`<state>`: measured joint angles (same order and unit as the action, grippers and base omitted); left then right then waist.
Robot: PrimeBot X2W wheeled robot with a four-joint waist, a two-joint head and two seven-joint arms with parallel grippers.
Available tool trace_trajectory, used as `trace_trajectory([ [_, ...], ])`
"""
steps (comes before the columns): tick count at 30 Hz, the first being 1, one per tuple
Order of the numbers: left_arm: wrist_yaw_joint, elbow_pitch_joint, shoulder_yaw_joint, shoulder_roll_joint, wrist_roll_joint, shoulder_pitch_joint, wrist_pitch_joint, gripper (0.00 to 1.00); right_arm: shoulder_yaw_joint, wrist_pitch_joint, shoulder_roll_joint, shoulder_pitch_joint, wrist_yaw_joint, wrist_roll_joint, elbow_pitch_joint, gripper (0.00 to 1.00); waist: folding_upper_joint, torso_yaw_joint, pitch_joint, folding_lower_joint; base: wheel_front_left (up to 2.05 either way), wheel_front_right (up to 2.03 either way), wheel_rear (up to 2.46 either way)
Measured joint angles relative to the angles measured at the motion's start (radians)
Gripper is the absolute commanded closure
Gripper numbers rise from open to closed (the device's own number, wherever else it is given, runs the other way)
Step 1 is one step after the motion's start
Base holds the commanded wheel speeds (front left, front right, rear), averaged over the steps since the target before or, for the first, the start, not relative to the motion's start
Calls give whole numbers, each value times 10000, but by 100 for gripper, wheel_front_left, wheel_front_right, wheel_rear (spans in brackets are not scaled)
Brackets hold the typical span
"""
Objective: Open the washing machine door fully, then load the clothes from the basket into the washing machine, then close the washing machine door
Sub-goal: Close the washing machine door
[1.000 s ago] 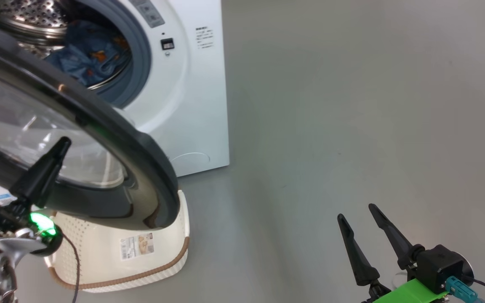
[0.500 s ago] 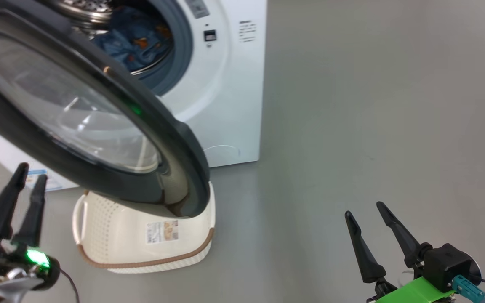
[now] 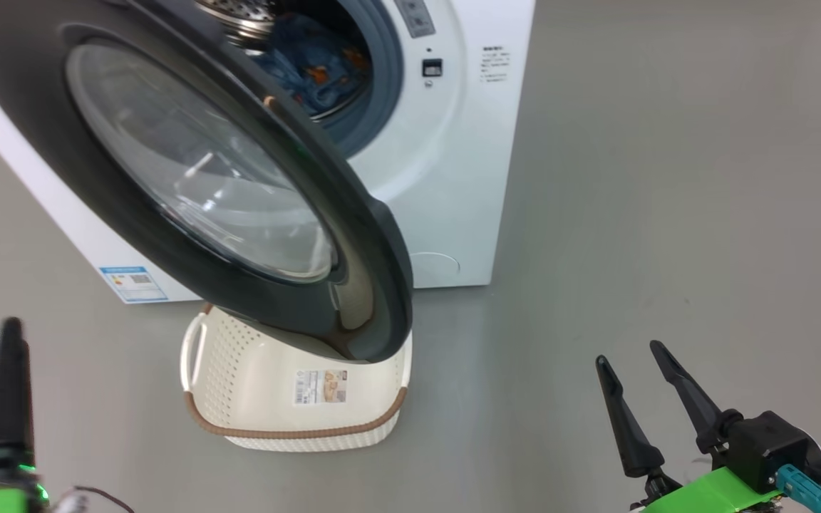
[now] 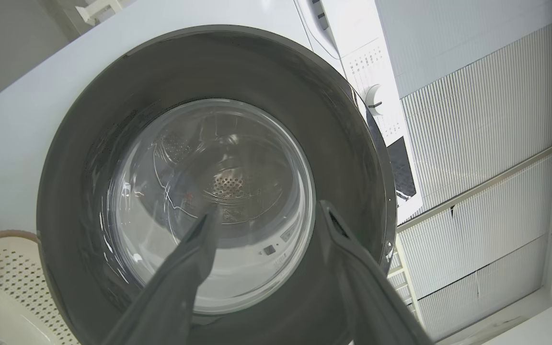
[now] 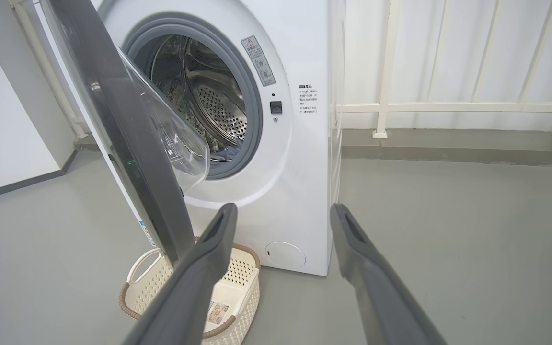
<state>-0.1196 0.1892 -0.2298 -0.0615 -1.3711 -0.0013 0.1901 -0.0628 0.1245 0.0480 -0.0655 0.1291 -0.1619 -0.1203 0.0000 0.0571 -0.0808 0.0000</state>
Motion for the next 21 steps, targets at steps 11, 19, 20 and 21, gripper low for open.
trace_trajectory([
  [11,259,330,2176,-938,7099,807,-2307,0,157,-188,-10,-366,0,19,-186,0,0,359,337,0,0,0,0],
  [19,974,-79,3509,-1135,9904,1195,-2755,0,263,-234,-13,-474,0,127,-251,0,0,413,551,0,0,0,0],
  [20,1057,-157,3607,-1168,10134,1233,-2738,0,274,-245,-13,-515,0,134,-255,0,0,416,581,0,0,0,0],
  [21,1112,-219,3672,-1181,10289,1249,-2738,0,282,-265,-13,-576,0,146,-261,0,0,418,611,1,0,0,0],
])
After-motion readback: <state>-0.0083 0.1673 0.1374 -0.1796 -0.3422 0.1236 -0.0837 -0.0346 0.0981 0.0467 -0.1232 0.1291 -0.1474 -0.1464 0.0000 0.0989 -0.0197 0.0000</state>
